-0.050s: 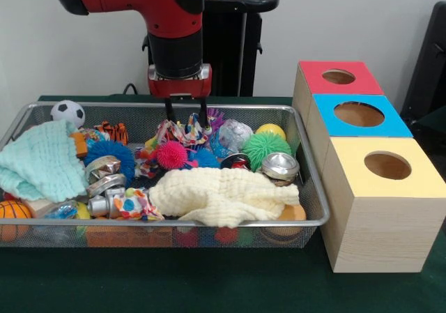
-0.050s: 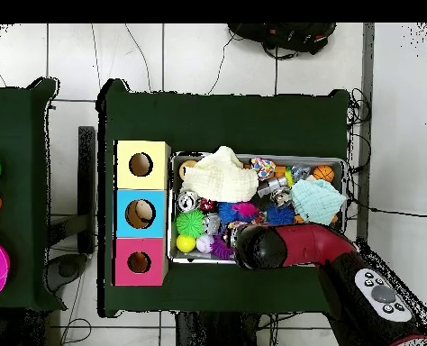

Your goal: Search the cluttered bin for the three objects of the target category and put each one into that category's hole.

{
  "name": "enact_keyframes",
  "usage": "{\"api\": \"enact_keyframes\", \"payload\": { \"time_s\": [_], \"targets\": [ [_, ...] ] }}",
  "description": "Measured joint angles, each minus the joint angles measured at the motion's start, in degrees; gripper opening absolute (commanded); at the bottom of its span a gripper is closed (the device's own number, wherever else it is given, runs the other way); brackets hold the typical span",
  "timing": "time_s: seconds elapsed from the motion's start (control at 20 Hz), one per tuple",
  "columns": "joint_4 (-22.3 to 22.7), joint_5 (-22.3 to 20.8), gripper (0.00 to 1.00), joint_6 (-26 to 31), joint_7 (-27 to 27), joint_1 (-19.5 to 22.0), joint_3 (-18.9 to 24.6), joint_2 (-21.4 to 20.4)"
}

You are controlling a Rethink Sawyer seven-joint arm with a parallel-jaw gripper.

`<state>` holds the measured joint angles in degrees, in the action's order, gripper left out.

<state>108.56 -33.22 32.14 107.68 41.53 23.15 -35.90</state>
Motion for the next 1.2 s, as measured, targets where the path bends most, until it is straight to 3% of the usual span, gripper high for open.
{"api": "enact_keyframes", "payload": {
  "time_s": [0.25, 0.5, 0.7, 1.2],
  "targets": [
    [-0.47, 2.59, 1.00, 4.50, 0.00, 0.18, 0.18, -0.28],
    [-3.34, 4.78, 1.00, 14.21, 0.00, -0.90, 0.19, -0.52],
    [-5.23, 5.45, 1.00, 18.09, 0.00, -1.30, 0.42, -0.57],
    [-7.53, 5.69, 1.00, 18.65, 0.00, -1.27, 0.43, -1.25]
  ]
}}
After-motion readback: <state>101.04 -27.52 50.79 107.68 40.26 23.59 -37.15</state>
